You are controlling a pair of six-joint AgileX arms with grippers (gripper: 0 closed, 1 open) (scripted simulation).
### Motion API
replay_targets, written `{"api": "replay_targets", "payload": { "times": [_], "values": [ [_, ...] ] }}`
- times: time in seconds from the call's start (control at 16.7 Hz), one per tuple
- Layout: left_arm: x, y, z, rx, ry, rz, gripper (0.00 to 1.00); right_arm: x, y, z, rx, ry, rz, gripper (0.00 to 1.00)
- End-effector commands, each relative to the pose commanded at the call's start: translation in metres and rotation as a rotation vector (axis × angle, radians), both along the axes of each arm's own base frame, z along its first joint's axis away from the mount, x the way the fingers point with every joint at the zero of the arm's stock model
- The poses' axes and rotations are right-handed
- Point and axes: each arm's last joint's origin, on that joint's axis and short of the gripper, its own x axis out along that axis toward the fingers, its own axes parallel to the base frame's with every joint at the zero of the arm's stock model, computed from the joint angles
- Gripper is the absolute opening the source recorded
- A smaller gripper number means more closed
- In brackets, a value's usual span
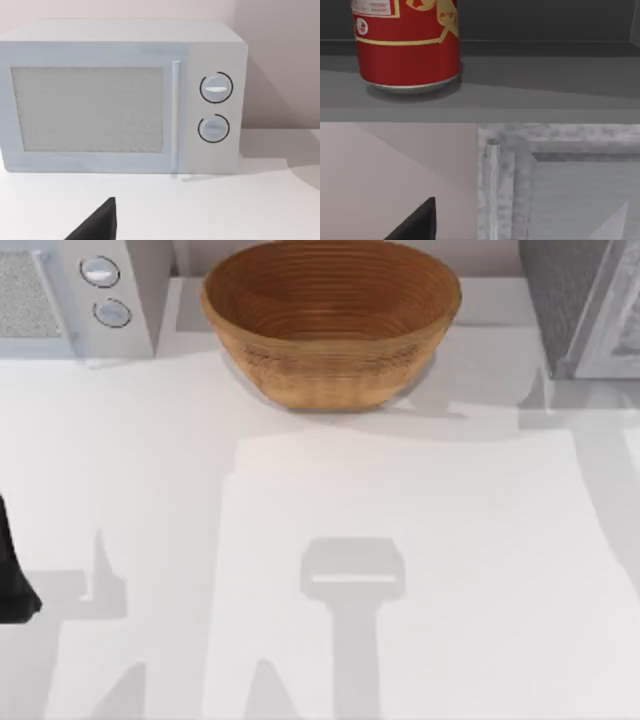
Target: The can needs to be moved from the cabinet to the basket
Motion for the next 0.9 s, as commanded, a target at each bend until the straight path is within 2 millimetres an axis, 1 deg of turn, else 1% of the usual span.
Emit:
{"api": "replay_targets", "payload": {
  "times": [0.18,0.36,0.54,0.78,0.9],
  "values": [
    [0.0,0.0,0.0,0.0,0.0,0.0,1.0,0.029,0.01,0.036,0.002,-0.012,0.001,1.0],
    [0.0,0.0,0.0,0.0,0.0,0.0,1.0,0.05,0.018,0.055,0.003,-0.017,0.001,1.0],
    [0.0,0.0,0.0,0.0,0.0,0.0,1.0,0.06,0.021,0.061,0.003,-0.016,0.001,1.0],
    [0.0,0.0,0.0,0.0,0.0,0.0,1.0,0.059,0.02,0.061,0.004,-0.019,-0.002,1.0],
    [0.0,0.0,0.0,0.0,0.0,0.0,1.0,0.061,0.024,0.061,0.003,-0.02,-0.003,1.0]
  ]
}}
